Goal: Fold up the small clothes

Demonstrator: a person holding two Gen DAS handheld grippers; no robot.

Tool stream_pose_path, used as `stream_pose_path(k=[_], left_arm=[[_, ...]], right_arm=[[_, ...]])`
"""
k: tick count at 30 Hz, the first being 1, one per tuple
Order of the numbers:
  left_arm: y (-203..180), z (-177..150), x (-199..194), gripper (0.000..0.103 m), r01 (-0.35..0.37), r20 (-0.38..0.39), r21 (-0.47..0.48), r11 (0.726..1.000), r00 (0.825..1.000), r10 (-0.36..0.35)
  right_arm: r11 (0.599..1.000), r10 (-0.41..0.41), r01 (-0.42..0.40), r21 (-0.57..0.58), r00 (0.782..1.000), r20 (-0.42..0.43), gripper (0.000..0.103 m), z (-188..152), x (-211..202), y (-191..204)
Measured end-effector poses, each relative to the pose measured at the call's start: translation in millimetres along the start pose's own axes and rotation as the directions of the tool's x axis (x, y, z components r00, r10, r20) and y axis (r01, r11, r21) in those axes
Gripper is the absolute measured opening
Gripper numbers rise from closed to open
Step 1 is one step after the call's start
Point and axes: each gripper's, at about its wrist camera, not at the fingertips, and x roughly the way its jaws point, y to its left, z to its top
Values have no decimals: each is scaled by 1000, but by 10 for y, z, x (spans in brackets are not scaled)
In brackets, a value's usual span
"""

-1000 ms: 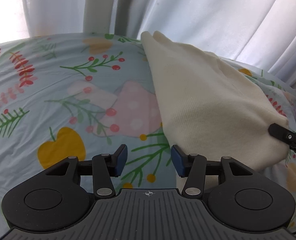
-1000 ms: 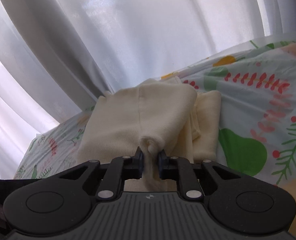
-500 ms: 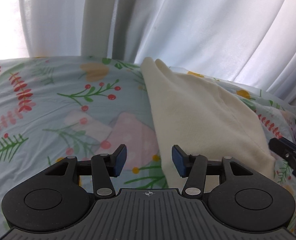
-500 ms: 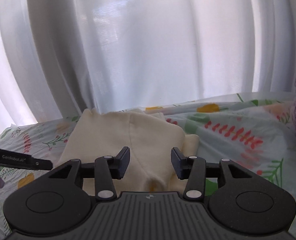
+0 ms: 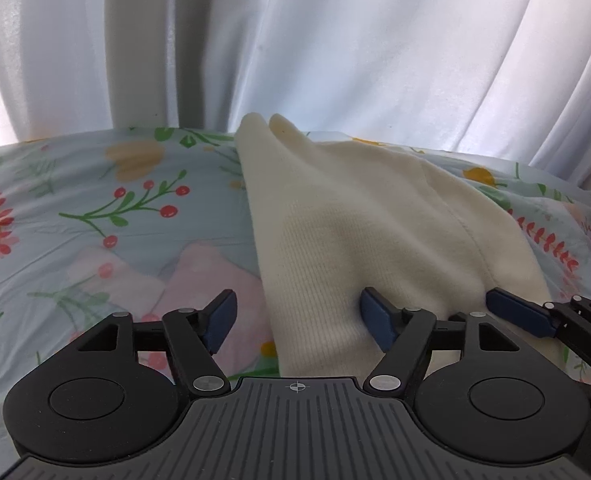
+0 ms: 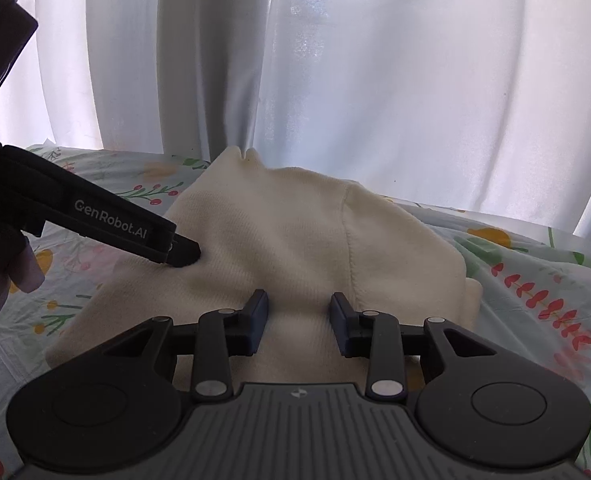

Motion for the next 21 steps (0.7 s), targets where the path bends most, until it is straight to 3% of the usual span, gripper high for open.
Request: stream_pose_path(k=[3,10,18,21], left_arm=[[63,39,-68,74,4,-14,-21,1000,1000,-4],[26,20,-21,75,-6,-6,-3,1000,1000,6],[93,2,-12,78,16,-7,-25,1000,1000,-16],[178,-3,-87,78,37,-5,-40,999,999,-38]], right_arm=[[999,-1,1,38,1000,-8,32,47,-123,-39],[993,-117,117,4,993,-12,33,-27,-98,-210],[992,-116,118,-53,992,45,34,-131,-82,-233],[990,-120,123,-74,992,41,40,-134,-116,-239]])
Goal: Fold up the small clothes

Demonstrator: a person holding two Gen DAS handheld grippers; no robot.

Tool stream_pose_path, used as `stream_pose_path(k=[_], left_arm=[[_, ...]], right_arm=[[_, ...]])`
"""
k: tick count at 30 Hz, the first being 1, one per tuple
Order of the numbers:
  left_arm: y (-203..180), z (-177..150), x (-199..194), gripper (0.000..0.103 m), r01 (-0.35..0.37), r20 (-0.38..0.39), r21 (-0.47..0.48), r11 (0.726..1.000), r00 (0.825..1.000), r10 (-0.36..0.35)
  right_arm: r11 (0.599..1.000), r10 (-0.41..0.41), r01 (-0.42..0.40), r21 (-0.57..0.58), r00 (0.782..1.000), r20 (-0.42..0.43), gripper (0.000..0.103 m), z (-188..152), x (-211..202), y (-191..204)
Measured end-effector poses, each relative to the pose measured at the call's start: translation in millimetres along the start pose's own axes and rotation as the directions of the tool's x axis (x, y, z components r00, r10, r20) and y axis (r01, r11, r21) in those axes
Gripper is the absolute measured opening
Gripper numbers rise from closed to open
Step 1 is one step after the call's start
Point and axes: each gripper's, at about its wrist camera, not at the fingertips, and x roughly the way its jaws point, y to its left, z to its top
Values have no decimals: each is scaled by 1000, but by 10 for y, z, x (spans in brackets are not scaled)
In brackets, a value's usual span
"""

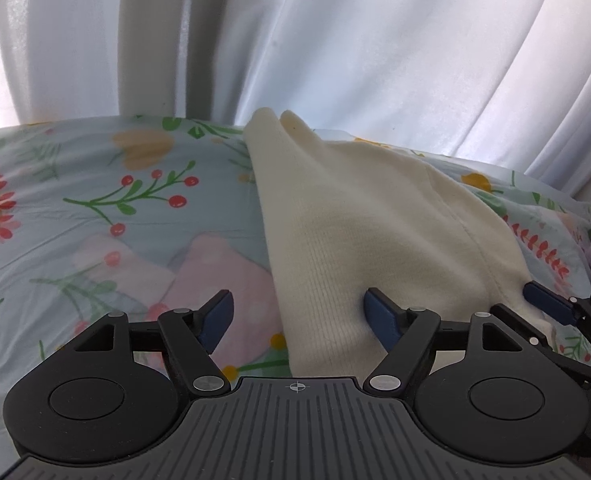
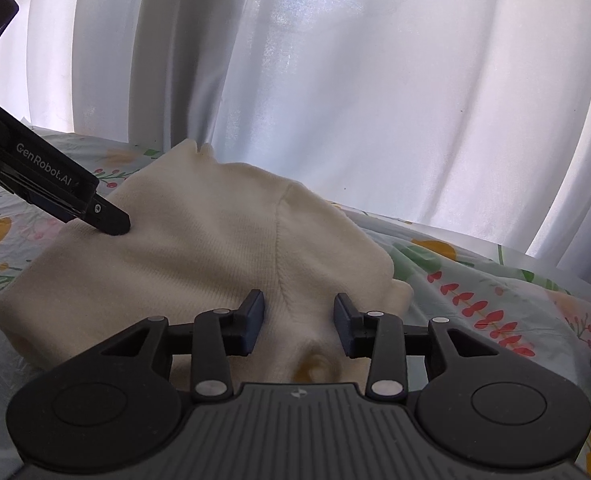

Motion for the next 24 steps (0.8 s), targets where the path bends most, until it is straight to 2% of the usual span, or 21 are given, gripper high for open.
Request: stream_pose_path(k=[1,2,3,4,5,6,8,9,10,11,13,15,17,20,22,24], left_arm=[[37,-8,-47,78,0,10,1,1000,1000,0],[86,-22,-124,77,-18,35,10,1000,999,18],[116,-40,-186,76,-65,62,28,997,996,64],[142,-57,-231,66,-145,82,53,988,987,140],[183,-70,-258,63,-219,92,78,973,973,212],[247,-76,-288,63,-242,98,82,967,967,234],[419,-54,-336,63,-146,62,20,989,988,145],[501,-34,-329,64,-62,26,-38,997,998,63],[558,-21,-306,65,14,-1,-91,996,1000,-14],[601,-18,-271,66,88,-22,-145,986,996,-92],[610,-23,-170,67,198,-56,-221,955,975,-215],[577,-12,-73,69,245,-64,-237,940,962,-267],[548,11,13,71,254,-55,-244,936,960,-275],[541,62,141,71,306,-38,-278,911,944,-328],[526,97,233,68,319,-44,-285,904,937,-345],[510,132,318,67,325,-57,-292,899,933,-356]], right_arm=[[1000,-1,1,5,1000,-13,45,12,-18,-23],[1000,-6,6,14,1000,-26,55,22,-42,-54],[999,-10,13,50,998,-55,58,40,-79,-127],[994,3,5,112,997,-71,60,35,-129,-221],[982,26,-11,186,996,-81,60,6,-182,-332],[964,56,-31,263,994,-89,60,-35,-232,-450],[914,127,-84,396,988,-85,60,-105,-293,-646],[885,162,-110,453,984,-78,60,-132,-305,-725],[855,197,-136,500,978,-70,60,-149,-289,-791],[832,222,-155,533,973,-64,61,-157,-264,-838],[775,273,-185,604,960,-56,62,-165,-162,-936],[727,296,-192,660,954,-49,62,-182,-18,-1027],[688,322,-190,700,945,-60,62,-206,111,-1126],[621,393,-218,753,918,-58,62,-246,308,-1262],[574,446,-254,779,894,-37,62,-252,415,-1316],[558,476,-275,783,879,-31,62,-226,495,-1330]])
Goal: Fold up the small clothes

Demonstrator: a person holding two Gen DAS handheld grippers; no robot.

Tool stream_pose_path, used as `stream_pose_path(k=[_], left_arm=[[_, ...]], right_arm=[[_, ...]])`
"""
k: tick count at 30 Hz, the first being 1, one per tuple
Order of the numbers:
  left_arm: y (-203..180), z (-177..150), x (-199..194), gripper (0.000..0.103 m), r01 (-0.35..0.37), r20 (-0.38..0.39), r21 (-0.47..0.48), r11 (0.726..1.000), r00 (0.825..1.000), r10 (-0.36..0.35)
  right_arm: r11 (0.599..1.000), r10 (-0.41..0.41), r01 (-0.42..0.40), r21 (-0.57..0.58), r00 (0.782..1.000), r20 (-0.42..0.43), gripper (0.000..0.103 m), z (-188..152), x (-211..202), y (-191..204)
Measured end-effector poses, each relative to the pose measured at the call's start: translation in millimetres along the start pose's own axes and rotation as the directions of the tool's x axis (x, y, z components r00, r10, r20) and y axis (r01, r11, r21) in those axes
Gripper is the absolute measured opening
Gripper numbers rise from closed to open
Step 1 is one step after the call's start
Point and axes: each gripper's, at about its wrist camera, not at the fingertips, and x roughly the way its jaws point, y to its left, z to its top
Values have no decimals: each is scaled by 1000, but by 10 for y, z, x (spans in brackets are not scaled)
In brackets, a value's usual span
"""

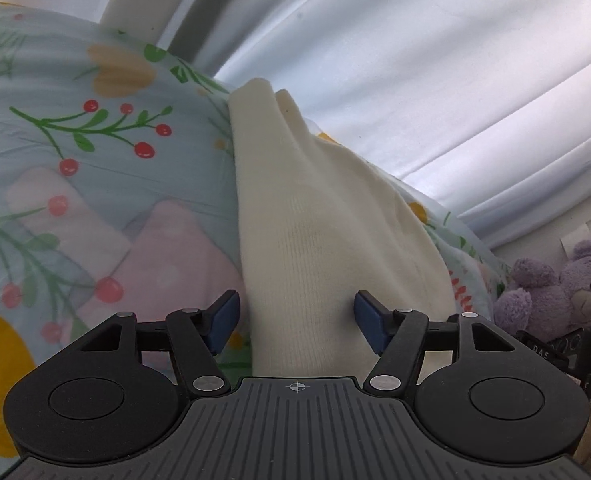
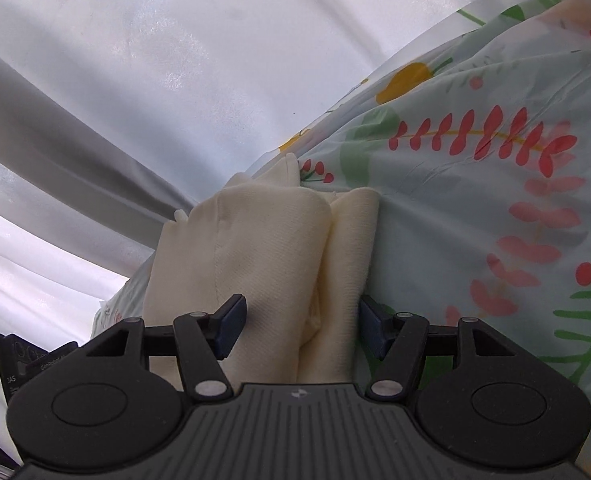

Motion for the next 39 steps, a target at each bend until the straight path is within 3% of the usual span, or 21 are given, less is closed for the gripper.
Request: stream_pose_path(k=[8,9,11,17,23,29,33,39], left_arm=[[-20,53,134,62,20,-14,8,1000,1000,-20],[-20,54,138,60,17,-13,10,1000,1000,-17],[-16,58,141,53,14,-16,20,1000,1000,-14],[-46,92,57,39,8,-12,11,1000,1000,-8],[-189,146,-162,36,20,24,43,999,999,-21],[-194,134,-658,36,38,76,65,997,996,-43],[-75,30,-927,36,-11,82,76,997,997,5],[234,-200,-997,38,-177,34,44,983,984,176]], right_arm=[[998,37,-40,-57,998,-54,61,108,206,111],[997,36,-40,-70,998,-57,59,111,206,121],[996,40,-45,-71,997,-72,45,109,234,140],[996,57,-61,-60,996,-63,33,96,286,211],[992,79,-82,-91,996,-38,31,87,164,457],[984,132,-137,-111,990,-59,31,-23,98,730],[976,164,-175,-126,982,-94,31,-218,96,935],[974,145,-169,-153,977,-155,32,-572,273,1093]])
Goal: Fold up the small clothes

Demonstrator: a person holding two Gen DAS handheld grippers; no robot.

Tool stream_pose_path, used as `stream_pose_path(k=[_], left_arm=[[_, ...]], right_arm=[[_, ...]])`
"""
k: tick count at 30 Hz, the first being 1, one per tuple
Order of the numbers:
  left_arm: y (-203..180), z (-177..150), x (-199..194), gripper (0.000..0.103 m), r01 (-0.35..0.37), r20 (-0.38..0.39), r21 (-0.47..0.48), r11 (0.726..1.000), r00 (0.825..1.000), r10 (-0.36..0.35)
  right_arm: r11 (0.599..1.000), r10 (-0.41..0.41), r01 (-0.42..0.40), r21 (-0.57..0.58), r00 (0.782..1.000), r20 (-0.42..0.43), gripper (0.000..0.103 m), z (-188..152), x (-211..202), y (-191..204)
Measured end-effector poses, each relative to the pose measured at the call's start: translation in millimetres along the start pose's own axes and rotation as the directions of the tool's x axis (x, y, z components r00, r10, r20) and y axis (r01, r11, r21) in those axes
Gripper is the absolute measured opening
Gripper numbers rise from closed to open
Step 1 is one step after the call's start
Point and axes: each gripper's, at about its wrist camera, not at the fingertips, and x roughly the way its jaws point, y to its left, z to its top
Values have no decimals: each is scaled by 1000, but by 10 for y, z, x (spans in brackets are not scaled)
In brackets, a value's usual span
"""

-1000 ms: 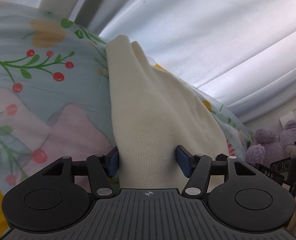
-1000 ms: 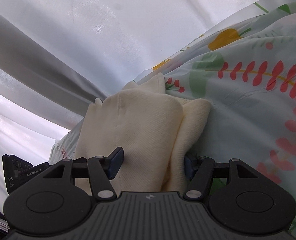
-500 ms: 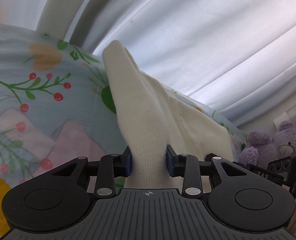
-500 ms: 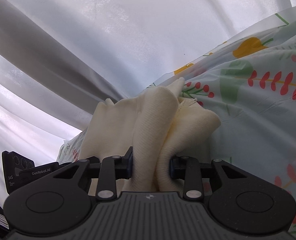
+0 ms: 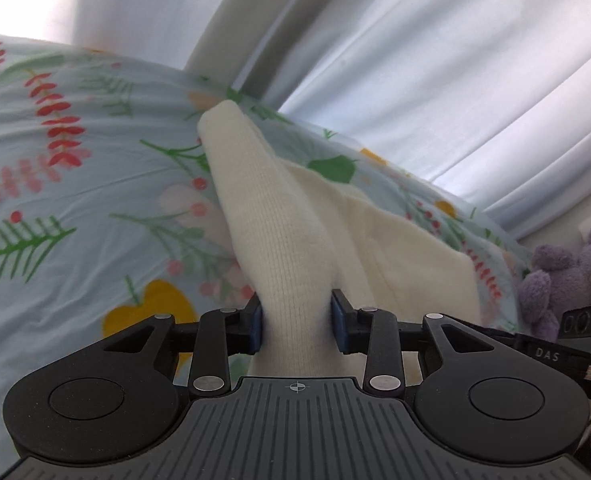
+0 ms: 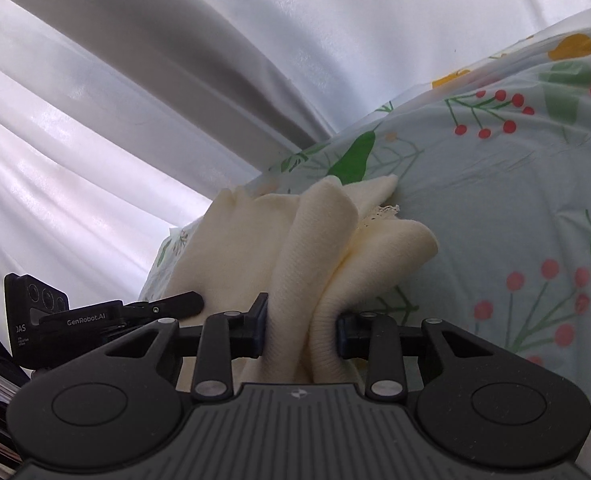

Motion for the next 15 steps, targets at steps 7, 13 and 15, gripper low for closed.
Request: stream_pose_path(k=[7,13,15], left_arm=[[22,-52,-168,43,-153,102,14,988,983,150],[-197,150,-22,49,-215,190,34,976,960,205],[-270,188,105,50,-242,191,50,969,955,228]], right_arm=[[971,-230,234,-43,969,88,49,-73,-284,85],[930,-273,304,-209,948,164,55,125,-201,334],[902,-302,328,-280,944,134,54,163,102,359]])
